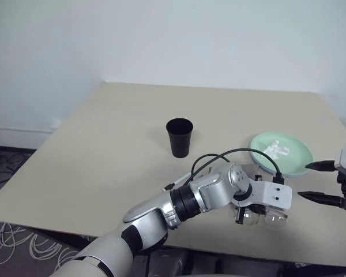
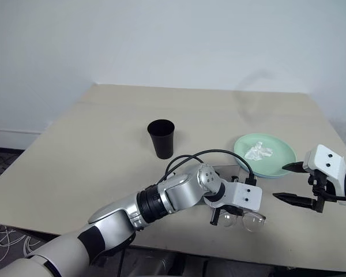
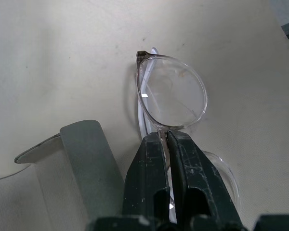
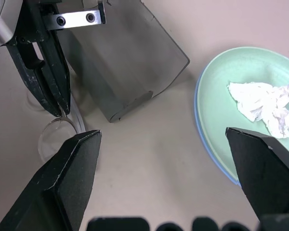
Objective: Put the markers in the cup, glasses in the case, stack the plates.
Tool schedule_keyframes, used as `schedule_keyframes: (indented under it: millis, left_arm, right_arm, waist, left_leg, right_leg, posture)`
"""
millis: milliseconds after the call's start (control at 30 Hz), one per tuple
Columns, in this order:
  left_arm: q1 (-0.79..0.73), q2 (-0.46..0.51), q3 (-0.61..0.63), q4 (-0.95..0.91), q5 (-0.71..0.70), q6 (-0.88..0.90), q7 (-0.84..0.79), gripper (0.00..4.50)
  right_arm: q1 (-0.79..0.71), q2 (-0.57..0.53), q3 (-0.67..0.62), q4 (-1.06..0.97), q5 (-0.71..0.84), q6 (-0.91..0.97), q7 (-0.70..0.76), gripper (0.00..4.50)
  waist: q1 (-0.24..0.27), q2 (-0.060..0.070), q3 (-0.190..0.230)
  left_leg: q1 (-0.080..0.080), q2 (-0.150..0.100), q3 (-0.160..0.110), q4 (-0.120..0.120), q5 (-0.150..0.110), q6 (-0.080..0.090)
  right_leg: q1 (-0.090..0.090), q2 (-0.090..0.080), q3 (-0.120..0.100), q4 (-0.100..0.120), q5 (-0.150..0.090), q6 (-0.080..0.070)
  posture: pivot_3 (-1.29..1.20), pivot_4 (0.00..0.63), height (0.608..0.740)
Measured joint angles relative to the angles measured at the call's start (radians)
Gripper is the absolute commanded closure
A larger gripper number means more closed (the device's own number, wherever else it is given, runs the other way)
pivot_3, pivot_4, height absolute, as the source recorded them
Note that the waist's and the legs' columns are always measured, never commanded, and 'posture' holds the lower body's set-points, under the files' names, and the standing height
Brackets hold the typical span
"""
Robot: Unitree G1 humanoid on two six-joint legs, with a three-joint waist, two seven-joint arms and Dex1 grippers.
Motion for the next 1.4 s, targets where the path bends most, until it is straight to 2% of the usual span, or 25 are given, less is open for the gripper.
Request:
schedule_keyframes:
  millis: [200,467,633,833,1133,1400]
  left_arm:
    - [0.002,-0.004,0.017,0.000,-0.010,0.018,0.000,4.46]
    - [-0.059,0.016,0.169,-0.060,-0.098,0.136,-0.049,4.46]
    - [-0.082,0.093,0.208,-0.137,-0.147,0.186,-0.087,4.46]
    - [-0.128,0.186,0.236,-0.145,-0.161,0.162,-0.108,4.46]
    - [-0.181,0.220,0.275,0.029,-0.141,0.041,-0.089,4.46]
    - [-0.117,0.174,0.277,0.227,-0.098,-0.092,-0.025,4.46]
  right_arm:
    - [-0.012,0.000,0.006,0.012,-0.004,-0.005,0.000,0.00]
    - [-0.023,0.000,0.022,0.038,-0.011,-0.028,-0.001,0.00]
    - [-0.051,0.000,0.043,0.076,-0.021,-0.042,-0.001,0.00]
    - [-0.071,0.000,0.054,0.101,-0.025,-0.058,-0.001,0.00]
    - [-0.101,0.000,0.083,0.114,-0.027,-0.066,-0.003,0.00]
    - [-0.112,0.005,0.087,0.111,-0.026,-0.065,-0.021,0.00]
  waist:
    - [0.000,0.000,0.000]
    - [0.000,0.000,0.000]
    - [0.000,0.000,0.000]
    - [0.000,0.000,0.000]
    - [0.000,0.000,0.000]
    - [0.000,0.000,0.000]
  left_leg:
    - [0.000,0.000,0.000,0.000,0.000,0.000]
    - [0.000,0.000,0.000,0.000,0.000,0.000]
    - [0.000,0.000,0.000,0.000,0.000,0.000]
    - [0.001,0.000,0.000,0.001,0.000,0.000]
    - [0.001,-0.001,0.000,0.001,0.000,0.000]
    - [0.000,-0.001,0.000,0.001,0.000,0.000]
  right_leg:
    - [0.000,0.000,0.000,0.000,0.000,0.000]
    - [0.000,0.000,0.000,0.000,0.000,0.000]
    - [0.000,0.000,0.000,0.000,0.000,0.000]
    - [0.000,0.000,0.000,0.000,0.001,0.001]
    - [0.000,0.000,0.000,0.000,0.002,0.003]
    - [-0.001,0.000,0.000,0.000,0.002,0.003]
  posture:
    - [0.00,0.000,0.722]
    - [0.00,0.000,0.722]
    - [0.00,0.000,0.722]
    - [0.00,0.000,0.722]
    - [0.00,0.000,0.722]
    - [0.00,0.000,0.722]
